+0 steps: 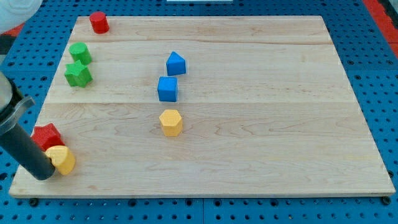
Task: Place yellow heart to the bottom left of the yellow hexagon
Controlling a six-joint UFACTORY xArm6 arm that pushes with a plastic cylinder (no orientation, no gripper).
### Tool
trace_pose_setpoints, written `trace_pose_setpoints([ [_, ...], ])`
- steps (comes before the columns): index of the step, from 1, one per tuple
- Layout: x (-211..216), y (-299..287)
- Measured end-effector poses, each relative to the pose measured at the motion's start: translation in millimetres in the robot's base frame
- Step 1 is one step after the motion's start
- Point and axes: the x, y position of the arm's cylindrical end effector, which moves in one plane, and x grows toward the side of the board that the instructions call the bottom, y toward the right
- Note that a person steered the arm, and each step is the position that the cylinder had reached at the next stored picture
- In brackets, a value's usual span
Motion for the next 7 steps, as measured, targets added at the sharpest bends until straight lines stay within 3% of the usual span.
trace_pose_setpoints([
  [3,-22.2,10.4],
  [7,-98.5,81.3],
])
